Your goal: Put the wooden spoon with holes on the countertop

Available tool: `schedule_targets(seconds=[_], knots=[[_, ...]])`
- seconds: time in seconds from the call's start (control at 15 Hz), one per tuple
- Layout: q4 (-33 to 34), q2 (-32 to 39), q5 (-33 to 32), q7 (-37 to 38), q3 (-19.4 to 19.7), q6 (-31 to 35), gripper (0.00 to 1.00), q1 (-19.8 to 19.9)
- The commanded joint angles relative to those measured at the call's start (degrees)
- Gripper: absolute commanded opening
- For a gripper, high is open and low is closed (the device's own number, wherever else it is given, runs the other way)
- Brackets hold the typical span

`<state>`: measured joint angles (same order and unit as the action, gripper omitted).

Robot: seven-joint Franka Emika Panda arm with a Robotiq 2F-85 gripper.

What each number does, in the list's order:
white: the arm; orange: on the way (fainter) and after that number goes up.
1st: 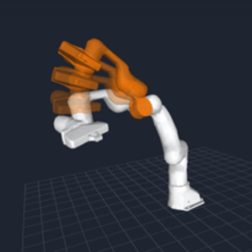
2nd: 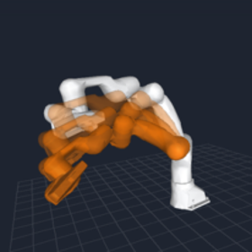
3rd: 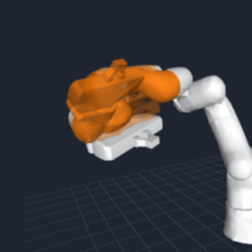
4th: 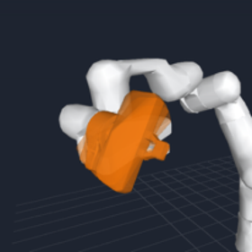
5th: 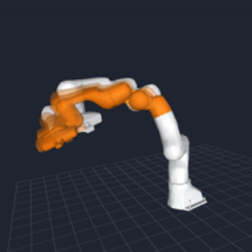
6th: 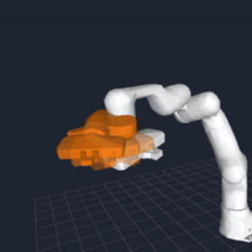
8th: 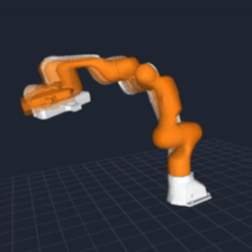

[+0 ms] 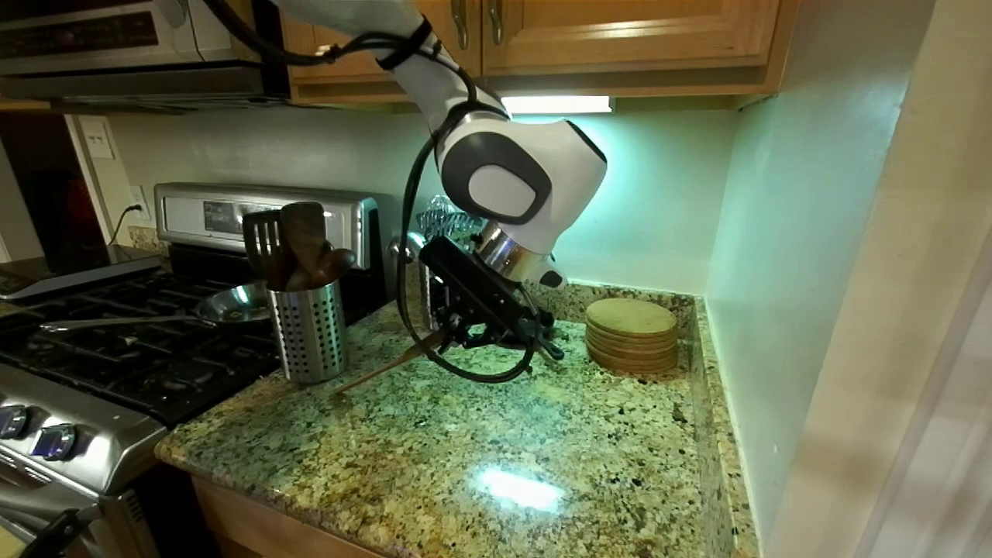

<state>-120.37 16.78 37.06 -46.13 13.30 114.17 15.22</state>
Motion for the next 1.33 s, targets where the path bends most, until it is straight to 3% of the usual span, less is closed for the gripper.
schedule_targets(seconds=[0.0, 0.6, 0.67, 0.87, 1.0, 1.27], knots=[[2.8, 7.2, -0.3, -2.0, -1.9, 0.7, 0.07, 2.5], [8.2, 15.7, 0.0, -0.8, -2.8, -3.8, 0.06, 5.2], [8.4, 15.9, -0.5, -0.2, -2.6, -3.4, 0.39, 5.0], [8.1, 15.4, -1.0, 0.4, -2.2, -1.4, 0.4, 4.8], [7.1, 14.4, -1.6, 0.1, -2.4, 3.3, 0.43, 5.3], [5.7, 13.3, -0.3, -0.2, -3.9, 12.6, 0.77, 7.1]])
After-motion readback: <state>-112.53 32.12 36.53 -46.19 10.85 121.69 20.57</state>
